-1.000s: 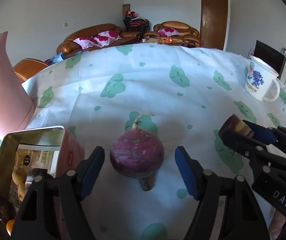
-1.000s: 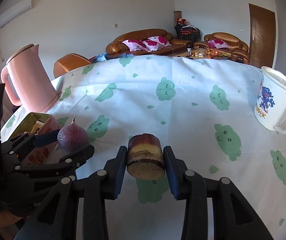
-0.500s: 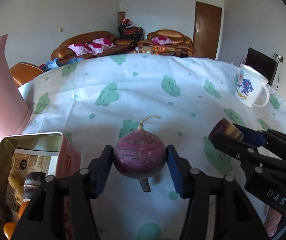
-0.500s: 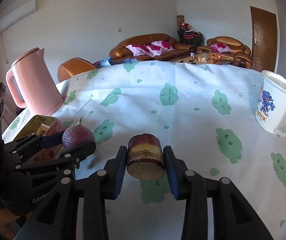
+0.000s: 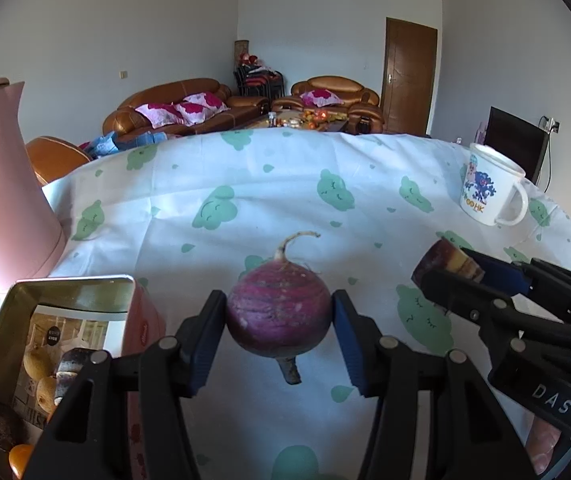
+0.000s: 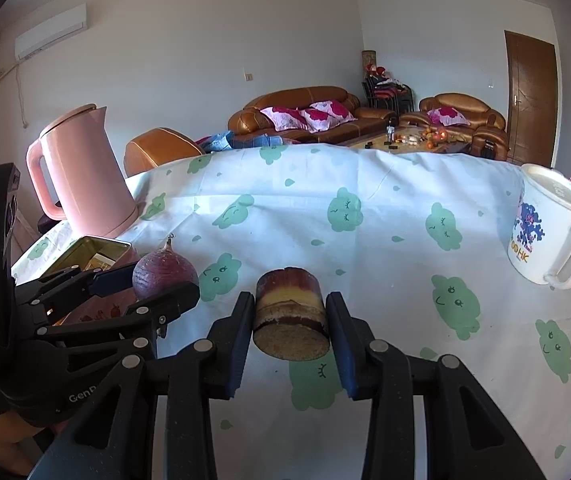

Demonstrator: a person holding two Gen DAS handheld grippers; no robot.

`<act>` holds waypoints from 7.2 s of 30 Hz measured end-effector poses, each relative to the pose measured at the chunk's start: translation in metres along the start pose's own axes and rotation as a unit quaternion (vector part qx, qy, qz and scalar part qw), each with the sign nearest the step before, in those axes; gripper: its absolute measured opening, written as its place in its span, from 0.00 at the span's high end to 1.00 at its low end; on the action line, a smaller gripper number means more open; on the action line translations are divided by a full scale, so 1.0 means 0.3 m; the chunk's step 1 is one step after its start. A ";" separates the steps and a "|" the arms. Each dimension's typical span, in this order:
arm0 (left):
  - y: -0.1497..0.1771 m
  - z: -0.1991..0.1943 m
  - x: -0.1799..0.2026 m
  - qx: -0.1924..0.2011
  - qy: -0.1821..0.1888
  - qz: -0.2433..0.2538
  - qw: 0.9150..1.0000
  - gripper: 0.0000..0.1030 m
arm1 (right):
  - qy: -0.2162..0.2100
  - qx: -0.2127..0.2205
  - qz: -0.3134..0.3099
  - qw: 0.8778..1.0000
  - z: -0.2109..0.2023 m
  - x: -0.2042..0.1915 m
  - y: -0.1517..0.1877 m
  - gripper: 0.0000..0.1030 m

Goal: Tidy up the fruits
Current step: 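Lift the layered cake and turnip and carry them over the tin with both grippers, then lower the turnip and layered cake into the tin and open both grippers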

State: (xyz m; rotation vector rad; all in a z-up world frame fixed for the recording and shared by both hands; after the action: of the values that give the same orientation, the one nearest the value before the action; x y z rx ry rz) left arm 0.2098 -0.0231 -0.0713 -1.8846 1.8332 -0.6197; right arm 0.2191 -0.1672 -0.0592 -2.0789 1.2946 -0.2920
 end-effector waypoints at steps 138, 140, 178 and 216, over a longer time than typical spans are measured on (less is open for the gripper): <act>0.257 -0.389 -0.250 0.146 -0.048 -0.037 0.987 0.46 | -0.018 0.123 -0.130 0.984 -0.215 -0.418 0.110 0.62; 0.261 -0.392 -0.256 0.145 -0.051 -0.037 0.987 0.46 | -0.021 0.121 -0.131 0.984 -0.211 -0.427 0.109 0.62; 0.300 -0.374 -0.527 0.099 -0.095 -0.079 0.987 0.46 | -0.064 0.101 -0.197 0.973 -0.117 -0.691 0.065 0.62; 0.325 -0.326 -0.555 0.057 -0.101 -0.070 0.991 0.22 | -0.100 0.001 -0.183 0.978 0.042 -0.733 0.085 0.48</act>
State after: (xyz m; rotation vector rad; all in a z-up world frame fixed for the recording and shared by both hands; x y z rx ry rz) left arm 0.0696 0.1406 -0.0533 -1.9342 1.5194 -0.5444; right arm 0.1008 0.0201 -0.0518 -2.2738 0.7898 -0.2334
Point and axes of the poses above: each gripper's, at about its wrist camera, not at the fingertips, and z roughly the way its jaws point, x to its right, y to its underside, the point moved 3 cm from there along z, roughly the way its jaws point, and after that the axes turned 15 degrees about -x, right-handed, at the moved point
